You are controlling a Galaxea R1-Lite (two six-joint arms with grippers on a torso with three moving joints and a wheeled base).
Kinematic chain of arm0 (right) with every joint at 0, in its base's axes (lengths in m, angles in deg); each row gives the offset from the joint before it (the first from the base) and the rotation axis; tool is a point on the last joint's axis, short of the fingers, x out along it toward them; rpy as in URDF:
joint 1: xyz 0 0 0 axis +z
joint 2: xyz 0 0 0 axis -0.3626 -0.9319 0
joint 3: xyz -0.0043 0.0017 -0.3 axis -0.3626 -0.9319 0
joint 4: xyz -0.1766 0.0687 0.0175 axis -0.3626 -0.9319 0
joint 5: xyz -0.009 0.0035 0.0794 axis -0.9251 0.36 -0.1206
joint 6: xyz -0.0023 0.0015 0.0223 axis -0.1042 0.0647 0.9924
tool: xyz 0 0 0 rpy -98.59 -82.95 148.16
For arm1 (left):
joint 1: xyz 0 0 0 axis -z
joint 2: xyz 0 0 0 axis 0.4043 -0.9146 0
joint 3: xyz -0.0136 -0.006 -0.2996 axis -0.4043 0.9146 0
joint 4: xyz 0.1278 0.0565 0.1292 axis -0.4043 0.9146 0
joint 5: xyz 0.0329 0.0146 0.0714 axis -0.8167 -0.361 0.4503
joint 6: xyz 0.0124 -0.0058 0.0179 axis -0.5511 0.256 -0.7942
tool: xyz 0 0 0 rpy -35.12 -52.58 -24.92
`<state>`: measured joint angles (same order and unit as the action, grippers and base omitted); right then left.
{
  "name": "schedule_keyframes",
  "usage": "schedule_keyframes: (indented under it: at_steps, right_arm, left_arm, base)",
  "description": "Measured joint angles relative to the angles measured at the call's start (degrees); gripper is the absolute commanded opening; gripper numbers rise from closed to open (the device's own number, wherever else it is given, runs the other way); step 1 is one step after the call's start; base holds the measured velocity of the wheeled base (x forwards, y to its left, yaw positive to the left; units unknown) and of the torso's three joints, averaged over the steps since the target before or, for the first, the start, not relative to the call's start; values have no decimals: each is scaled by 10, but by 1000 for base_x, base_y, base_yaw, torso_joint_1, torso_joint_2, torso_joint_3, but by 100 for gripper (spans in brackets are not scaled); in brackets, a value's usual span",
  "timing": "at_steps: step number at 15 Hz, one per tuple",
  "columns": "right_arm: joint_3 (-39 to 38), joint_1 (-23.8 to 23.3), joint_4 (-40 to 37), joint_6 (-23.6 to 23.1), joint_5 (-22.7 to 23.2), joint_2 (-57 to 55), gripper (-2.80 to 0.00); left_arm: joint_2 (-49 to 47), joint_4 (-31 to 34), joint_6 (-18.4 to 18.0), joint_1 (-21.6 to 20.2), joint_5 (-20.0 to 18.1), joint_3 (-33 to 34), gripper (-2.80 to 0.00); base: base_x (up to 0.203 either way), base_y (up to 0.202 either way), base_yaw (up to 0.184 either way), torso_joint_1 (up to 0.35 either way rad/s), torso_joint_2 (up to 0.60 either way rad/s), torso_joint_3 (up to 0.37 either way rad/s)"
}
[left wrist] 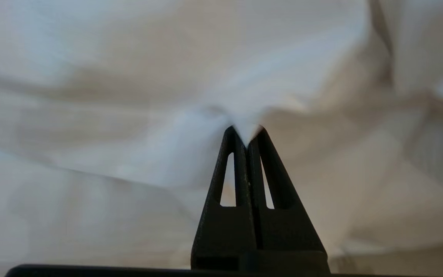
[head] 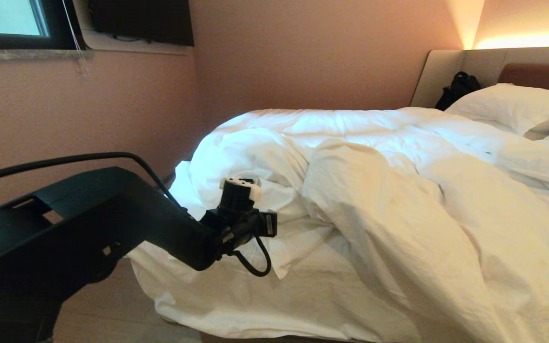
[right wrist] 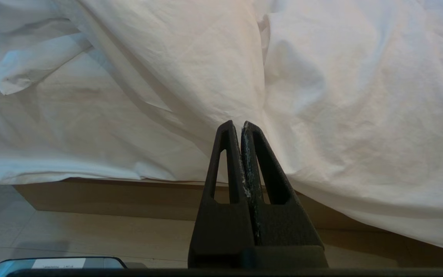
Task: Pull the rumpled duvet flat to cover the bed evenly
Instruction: Flatten the corners of the folded blanket
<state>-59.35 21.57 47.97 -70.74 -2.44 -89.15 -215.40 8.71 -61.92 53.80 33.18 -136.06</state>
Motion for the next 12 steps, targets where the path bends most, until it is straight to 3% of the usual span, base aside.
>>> schedule_keyframes:
  at_steps: [12]
  right_arm:
    - [0, 0, 0, 0, 0, 0, -280]
  left_arm:
    - [84, -3, -47, -107, 4, -5, -280]
  base:
    - [0, 0, 0, 0, 0, 0]
